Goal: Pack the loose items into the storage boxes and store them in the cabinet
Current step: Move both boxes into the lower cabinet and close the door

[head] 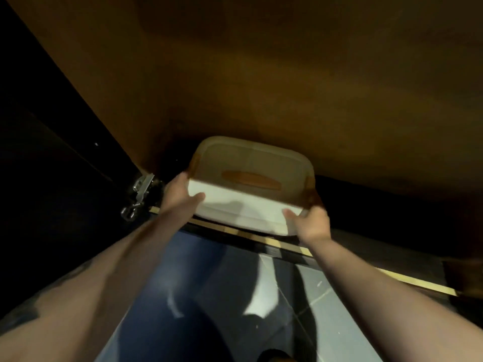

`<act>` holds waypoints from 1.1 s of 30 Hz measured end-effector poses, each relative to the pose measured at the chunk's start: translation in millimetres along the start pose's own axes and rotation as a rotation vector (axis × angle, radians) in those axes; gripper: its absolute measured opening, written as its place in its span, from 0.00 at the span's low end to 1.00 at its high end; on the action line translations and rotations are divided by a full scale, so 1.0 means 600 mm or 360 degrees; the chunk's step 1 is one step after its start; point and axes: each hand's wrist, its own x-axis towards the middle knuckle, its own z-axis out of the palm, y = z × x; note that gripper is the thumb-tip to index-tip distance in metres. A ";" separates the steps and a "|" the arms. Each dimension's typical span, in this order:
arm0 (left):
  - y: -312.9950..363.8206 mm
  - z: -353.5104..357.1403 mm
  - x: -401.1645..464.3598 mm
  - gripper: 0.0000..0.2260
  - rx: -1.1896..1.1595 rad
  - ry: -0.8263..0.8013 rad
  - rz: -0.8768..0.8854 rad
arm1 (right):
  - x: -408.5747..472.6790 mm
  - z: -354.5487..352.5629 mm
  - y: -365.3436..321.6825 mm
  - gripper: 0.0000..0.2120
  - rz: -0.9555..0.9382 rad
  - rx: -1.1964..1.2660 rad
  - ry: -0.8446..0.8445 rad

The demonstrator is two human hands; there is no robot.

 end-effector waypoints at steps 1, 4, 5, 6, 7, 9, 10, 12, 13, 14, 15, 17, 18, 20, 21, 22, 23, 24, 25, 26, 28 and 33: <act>0.013 -0.010 -0.021 0.24 0.0034 -0.0004 -0.0016 | -0.025 -0.016 -0.008 0.29 0.0070 -0.0086 -0.0034; 0.075 -0.040 -0.110 0.23 0.0065 -0.0088 -0.0011 | -0.112 -0.077 -0.050 0.35 -0.0018 -0.0238 -0.0132; 0.101 -0.051 -0.145 0.21 0.0064 -0.0153 -0.0009 | -0.144 -0.102 -0.068 0.35 -0.0080 -0.0323 -0.0171; 0.130 -0.066 -0.180 0.19 0.0074 -0.0204 0.0007 | -0.178 -0.128 -0.086 0.35 -0.0138 -0.0426 -0.0206; 0.159 -0.082 -0.212 0.18 0.0101 -0.0247 0.0048 | -0.209 -0.154 -0.104 0.33 -0.0207 -0.0536 -0.0225; 0.226 -0.117 -0.274 0.17 0.0216 -0.0358 0.0170 | -0.275 -0.212 -0.148 0.31 -0.0333 -0.0725 -0.0222; 0.254 -0.127 -0.297 0.17 0.0284 -0.0418 0.0193 | -0.301 -0.232 -0.168 0.30 -0.0391 -0.0784 -0.0228; 0.336 -0.171 -0.352 0.17 0.0392 -0.0518 0.0179 | -0.374 -0.299 -0.227 0.29 -0.0442 -0.0833 -0.0243; 0.370 -0.190 -0.378 0.18 0.0425 -0.0526 0.0170 | -0.406 -0.328 -0.250 0.29 -0.0466 -0.0861 -0.0242; 0.414 -0.216 -0.406 0.18 0.0461 -0.0540 0.0182 | -0.444 -0.366 -0.277 0.29 -0.0473 -0.0885 -0.0238; 0.457 -0.238 -0.428 0.17 0.0492 -0.0553 0.0214 | -0.474 -0.404 -0.301 0.29 -0.0487 -0.0908 -0.0231; 0.534 -0.272 -0.473 0.16 0.0517 -0.0601 0.0296 | -0.529 -0.472 -0.338 0.28 -0.0511 -0.0938 -0.0219; 0.570 -0.286 -0.492 0.15 0.0502 -0.0624 0.0325 | -0.549 -0.506 -0.353 0.28 -0.0515 -0.0947 -0.0199; 0.637 -0.301 -0.519 0.15 0.0470 -0.0650 0.0451 | -0.578 -0.574 -0.375 0.27 -0.0551 -0.0976 -0.0104; 0.669 -0.302 -0.531 0.15 0.0457 -0.0654 0.0535 | -0.591 -0.608 -0.380 0.26 -0.0571 -0.0988 -0.0046; 0.701 -0.302 -0.545 0.15 0.0430 -0.0659 0.0608 | -0.605 -0.643 -0.381 0.25 -0.0591 -0.0972 0.0013; 0.734 -0.299 -0.559 0.14 0.0381 -0.0661 0.0675 | -0.615 -0.678 -0.380 0.23 -0.0614 -0.0909 0.0084; 0.767 -0.294 -0.570 0.14 0.0323 -0.0658 0.0743 | -0.624 -0.715 -0.379 0.21 -0.0642 -0.0819 0.0162; 0.800 -0.286 -0.580 0.13 0.0249 -0.0633 0.0809 | -0.629 -0.753 -0.376 0.18 -0.0678 -0.0723 0.0264; 0.832 -0.278 -0.588 0.12 0.0171 -0.0577 0.0866 | -0.631 -0.791 -0.371 0.16 -0.0718 -0.0635 0.0402; 0.895 -0.260 -0.597 0.11 0.0024 -0.0401 0.0930 | -0.622 -0.869 -0.355 0.12 -0.0777 -0.0457 0.0750; 1.018 -0.198 -0.588 0.18 -0.0174 -0.0063 0.0836 | -0.518 -1.047 -0.320 0.10 -0.0818 -0.0465 0.1088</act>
